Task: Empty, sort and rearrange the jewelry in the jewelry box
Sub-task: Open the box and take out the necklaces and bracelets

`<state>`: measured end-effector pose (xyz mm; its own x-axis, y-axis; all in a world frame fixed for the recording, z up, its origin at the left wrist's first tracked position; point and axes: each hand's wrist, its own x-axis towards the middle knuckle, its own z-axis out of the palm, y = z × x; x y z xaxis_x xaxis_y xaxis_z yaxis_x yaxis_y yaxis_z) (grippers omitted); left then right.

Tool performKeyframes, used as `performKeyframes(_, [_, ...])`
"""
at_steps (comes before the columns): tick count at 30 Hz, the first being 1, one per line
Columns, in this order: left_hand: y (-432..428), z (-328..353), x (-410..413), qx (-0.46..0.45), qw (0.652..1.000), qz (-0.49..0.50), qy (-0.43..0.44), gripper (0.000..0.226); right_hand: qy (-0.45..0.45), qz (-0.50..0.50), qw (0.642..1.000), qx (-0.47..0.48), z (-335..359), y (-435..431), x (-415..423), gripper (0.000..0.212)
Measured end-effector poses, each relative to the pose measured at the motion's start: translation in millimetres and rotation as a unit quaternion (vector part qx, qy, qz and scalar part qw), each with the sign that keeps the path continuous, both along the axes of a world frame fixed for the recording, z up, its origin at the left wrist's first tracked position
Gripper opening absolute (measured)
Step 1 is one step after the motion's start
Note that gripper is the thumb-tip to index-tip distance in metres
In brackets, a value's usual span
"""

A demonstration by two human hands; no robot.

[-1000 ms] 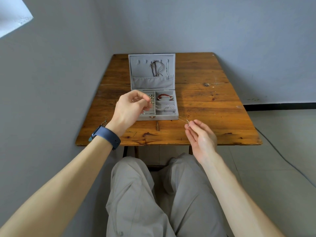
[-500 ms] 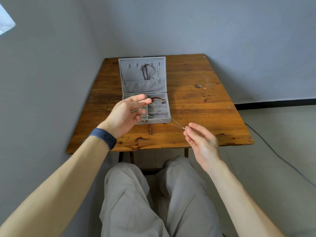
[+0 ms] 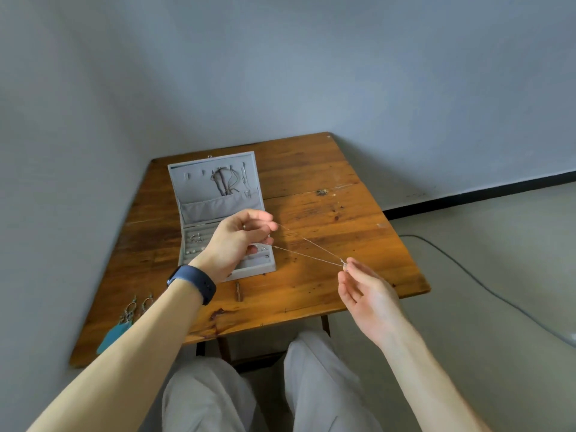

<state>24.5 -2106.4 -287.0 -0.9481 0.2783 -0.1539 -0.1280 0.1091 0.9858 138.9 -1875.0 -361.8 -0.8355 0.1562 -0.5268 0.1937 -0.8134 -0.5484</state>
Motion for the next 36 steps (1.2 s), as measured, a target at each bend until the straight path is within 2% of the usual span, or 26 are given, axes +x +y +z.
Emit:
performKeyframes(4, [21,-4,-19,0.05,0.997,-0.048,-0.046,0.019,0.0,-0.024,0.999,-0.035,-8,20,-9,0.024])
performKeyframes(7, [40,-11,-36,0.056,0.995,-0.058,-0.065,0.021,0.008,-0.032,0.999,-0.02,-12,35,-15,0.022])
performKeyframes(11, [67,-20,-59,-0.009,0.996,-0.059,-0.064,0.022,0.001,-0.034,0.997,0.069,-18,56,-22,0.026])
performKeyframes(15, [93,-27,-79,-0.05,0.996,-0.052,-0.054,0.022,-0.009,-0.035,0.989,0.141,-20,74,-35,0.019])
performKeyframes(20, [119,-35,-106,-0.131,0.99,-0.051,-0.007,0.019,-0.004,-0.025,0.958,0.286,-22,92,-54,0.012])
performKeyframes(22, [127,-41,-119,-0.181,0.981,-0.06,0.024,0.021,-0.012,-0.023,0.936,0.351,-23,96,-65,0.01])
performKeyframes(24, [137,-48,-131,-0.24,0.966,-0.072,0.058,0.022,-0.042,-0.02,0.897,0.44,-25,100,-80,0.01])
performKeyframes(28, [154,-65,-151,-0.308,0.942,-0.093,0.094,0.021,-0.113,0.026,0.747,0.654,-26,107,-108,0.004])
performKeyframes(30, [161,-71,-160,-0.316,0.939,-0.096,0.093,0.02,-0.114,0.05,0.705,0.698,-27,110,-112,0.006])
performKeyframes(33, [175,-74,-171,-0.309,0.942,-0.089,0.102,0.016,-0.113,0.06,0.681,0.721,-31,111,-96,0.008])
performKeyframes(36, [194,-75,-169,-0.313,0.933,-0.13,0.119,0.015,-0.133,0.034,0.676,0.724,-38,101,-63,0.009])
